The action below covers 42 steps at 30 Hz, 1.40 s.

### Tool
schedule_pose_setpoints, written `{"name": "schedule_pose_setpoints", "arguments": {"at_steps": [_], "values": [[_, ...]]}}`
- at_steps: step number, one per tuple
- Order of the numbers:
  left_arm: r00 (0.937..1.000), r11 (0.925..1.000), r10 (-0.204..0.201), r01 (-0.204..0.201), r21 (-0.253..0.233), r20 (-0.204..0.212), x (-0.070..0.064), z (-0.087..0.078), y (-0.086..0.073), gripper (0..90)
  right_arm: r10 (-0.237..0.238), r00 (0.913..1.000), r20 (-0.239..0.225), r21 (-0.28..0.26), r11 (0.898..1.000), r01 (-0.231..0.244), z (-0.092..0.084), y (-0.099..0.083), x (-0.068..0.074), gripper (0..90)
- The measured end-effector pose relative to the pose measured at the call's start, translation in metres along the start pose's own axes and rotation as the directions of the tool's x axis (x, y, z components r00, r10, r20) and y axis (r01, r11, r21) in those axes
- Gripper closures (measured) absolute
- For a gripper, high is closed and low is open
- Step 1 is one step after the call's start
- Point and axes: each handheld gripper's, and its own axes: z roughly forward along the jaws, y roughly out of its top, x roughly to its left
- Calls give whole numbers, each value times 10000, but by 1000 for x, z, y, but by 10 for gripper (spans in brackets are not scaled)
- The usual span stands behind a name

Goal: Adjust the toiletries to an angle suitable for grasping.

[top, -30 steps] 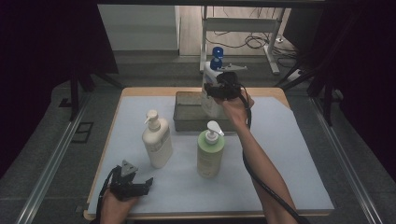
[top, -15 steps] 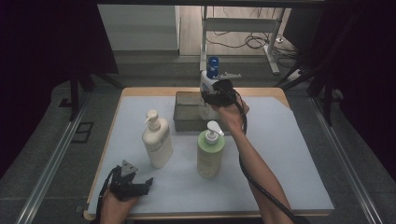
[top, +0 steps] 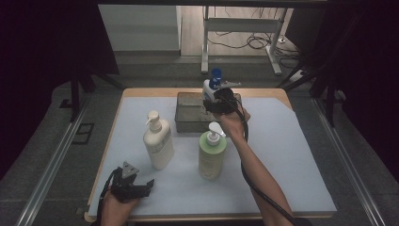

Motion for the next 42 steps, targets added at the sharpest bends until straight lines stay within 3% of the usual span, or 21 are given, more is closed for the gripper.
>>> {"name": "schedule_pose_setpoints", "arguments": {"at_steps": [14,20,28,37,42], "values": [[10000,10000,8,-8,-2,-7,0,0,0,124,-561,9981,-252,23,9984,562,2,-2,2,395],[10000,10000,-9,9,0,-5,0,0,0,124,-400,9979,-512,95,9991,406,2,0,-1,376],[10000,10000,-7,7,-10,-10,0,0,0,124,-484,9956,-796,-154,9988,473,-14,0,-6,374],[10000,10000,-15,15,-15,-2,0,0,0,124,-1055,9885,-1084,-67,9944,1054,-32,-11,-11,406],[10000,10000,-21,21,-18,-6,0,0,0,124,-1000,9879,-1188,-74,9950,998,-40,-16,-14,426]]}}
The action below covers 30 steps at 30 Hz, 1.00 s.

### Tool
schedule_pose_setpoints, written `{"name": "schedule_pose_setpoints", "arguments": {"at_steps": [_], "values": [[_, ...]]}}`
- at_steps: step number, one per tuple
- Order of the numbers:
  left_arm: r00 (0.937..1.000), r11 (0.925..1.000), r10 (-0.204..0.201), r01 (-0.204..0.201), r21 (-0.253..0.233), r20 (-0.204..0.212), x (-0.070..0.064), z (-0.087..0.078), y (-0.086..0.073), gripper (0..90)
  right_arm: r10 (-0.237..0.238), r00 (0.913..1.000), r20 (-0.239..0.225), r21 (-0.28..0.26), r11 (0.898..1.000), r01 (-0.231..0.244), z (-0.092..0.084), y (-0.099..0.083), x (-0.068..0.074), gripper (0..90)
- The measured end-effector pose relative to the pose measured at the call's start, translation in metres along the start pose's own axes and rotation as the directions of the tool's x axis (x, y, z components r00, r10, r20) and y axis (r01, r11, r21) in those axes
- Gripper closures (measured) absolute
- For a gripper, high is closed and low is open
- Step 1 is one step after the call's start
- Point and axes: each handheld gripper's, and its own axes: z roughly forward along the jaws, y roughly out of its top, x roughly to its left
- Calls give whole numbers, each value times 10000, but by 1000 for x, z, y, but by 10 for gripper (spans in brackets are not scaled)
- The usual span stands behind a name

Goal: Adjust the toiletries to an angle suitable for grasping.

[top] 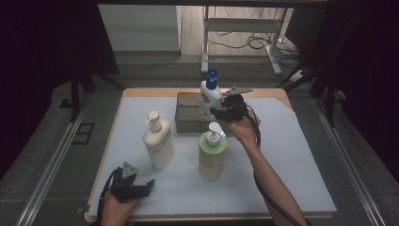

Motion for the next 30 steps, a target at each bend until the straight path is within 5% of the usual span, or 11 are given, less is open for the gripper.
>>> {"name": "schedule_pose_setpoints", "arguments": {"at_steps": [9,16,25,30], "values": [[10000,10000,2,-2,13,-4,0,0,0,123,-167,9998,-67,260,9995,168,-14,-15,-6,530],[10000,10000,-4,4,12,-2,0,0,0,124,375,9990,239,286,9989,-382,-16,-23,-16,650],[10000,10000,-6,6,9,-1,0,0,0,123,331,9946,982,485,9981,-380,-2,-21,-19,824],[10000,10000,1,-1,19,-5,0,0,0,124,756,9909,1117,502,9954,-816,10,-20,-25,895]]}}
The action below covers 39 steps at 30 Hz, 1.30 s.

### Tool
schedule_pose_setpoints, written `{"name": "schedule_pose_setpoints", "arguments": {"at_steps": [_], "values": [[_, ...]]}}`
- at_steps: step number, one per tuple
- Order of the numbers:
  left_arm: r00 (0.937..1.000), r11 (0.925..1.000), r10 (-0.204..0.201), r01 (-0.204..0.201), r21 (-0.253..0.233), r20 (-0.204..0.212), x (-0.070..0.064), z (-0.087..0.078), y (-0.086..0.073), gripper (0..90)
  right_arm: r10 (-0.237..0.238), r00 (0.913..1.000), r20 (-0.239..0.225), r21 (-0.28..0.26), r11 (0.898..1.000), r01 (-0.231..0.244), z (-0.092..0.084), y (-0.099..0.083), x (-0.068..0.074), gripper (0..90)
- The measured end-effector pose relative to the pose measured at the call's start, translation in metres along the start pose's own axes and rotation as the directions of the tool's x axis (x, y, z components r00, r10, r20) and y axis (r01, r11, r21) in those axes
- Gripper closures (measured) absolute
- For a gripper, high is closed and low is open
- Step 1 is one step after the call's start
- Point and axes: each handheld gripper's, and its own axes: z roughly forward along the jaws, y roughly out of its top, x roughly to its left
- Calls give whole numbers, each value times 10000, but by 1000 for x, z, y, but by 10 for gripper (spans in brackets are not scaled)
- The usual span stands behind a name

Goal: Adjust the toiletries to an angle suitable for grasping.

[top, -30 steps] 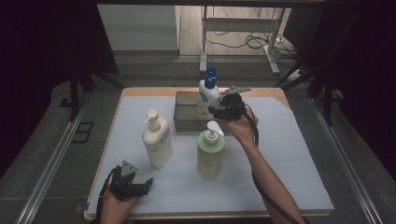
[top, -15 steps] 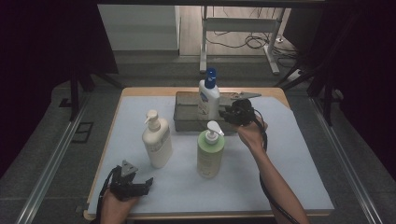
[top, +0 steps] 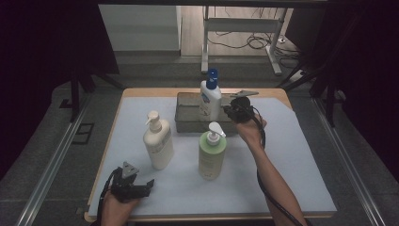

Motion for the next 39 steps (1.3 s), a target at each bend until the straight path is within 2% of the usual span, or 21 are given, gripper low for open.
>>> {"name": "schedule_pose_setpoints", "arguments": {"at_steps": [5,8,13,19,22,39], "values": [[10000,10000,1,-1,1,2,0,0,0,123,242,9997,94,216,9995,-244,15,1,0,900],[10000,10000,1,-1,2,4,0,0,0,123,218,9996,196,259,9994,-223,19,2,1,900],[10000,10000,4,-4,1,4,0,0,0,123,417,9991,57,381,9984,-419,29,1,1,900],[10000,10000,3,-3,2,4,0,0,0,123,407,9991,79,498,9979,-410,36,-1,3,900],[10000,10000,2,-2,5,4,0,0,0,123,571,9984,59,607,9965,-574,38,-2,3,900],[10000,10000,2,-2,6,4,0,0,0,123,167,9998,110,940,9954,-177,45,-5,10,899]]}}
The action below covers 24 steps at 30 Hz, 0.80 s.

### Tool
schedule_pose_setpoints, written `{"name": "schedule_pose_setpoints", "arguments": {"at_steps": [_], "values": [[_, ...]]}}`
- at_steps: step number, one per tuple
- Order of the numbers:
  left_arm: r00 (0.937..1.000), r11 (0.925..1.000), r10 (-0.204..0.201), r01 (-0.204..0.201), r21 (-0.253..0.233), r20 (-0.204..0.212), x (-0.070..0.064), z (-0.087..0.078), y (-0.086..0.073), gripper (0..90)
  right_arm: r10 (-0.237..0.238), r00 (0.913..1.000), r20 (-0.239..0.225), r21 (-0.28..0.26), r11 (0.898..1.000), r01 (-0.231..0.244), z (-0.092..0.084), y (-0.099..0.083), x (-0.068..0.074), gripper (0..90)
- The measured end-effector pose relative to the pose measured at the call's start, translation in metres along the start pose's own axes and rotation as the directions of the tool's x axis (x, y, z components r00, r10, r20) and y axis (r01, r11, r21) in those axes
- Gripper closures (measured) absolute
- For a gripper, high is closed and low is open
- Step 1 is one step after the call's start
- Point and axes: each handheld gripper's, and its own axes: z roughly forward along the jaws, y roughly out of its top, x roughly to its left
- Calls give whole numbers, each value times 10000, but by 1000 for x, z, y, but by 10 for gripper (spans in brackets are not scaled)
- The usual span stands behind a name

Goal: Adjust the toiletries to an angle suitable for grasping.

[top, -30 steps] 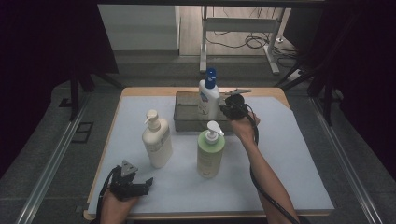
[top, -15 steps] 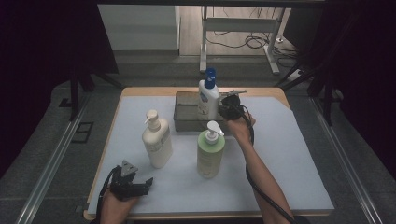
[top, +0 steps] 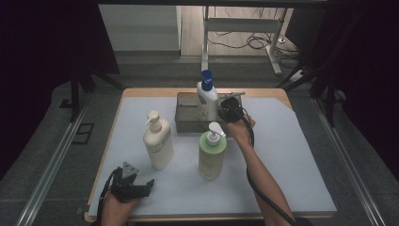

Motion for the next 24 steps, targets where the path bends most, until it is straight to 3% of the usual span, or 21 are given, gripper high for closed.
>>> {"name": "schedule_pose_setpoints", "arguments": {"at_steps": [11,24], "values": [[10000,10000,-4,4,-3,5,0,0,0,123,-196,9997,140,241,9995,192,2,-4,1,900],[10000,10000,-4,4,-4,6,0,0,0,123,-314,9995,-6,379,9988,314,4,-2,5,899]]}}
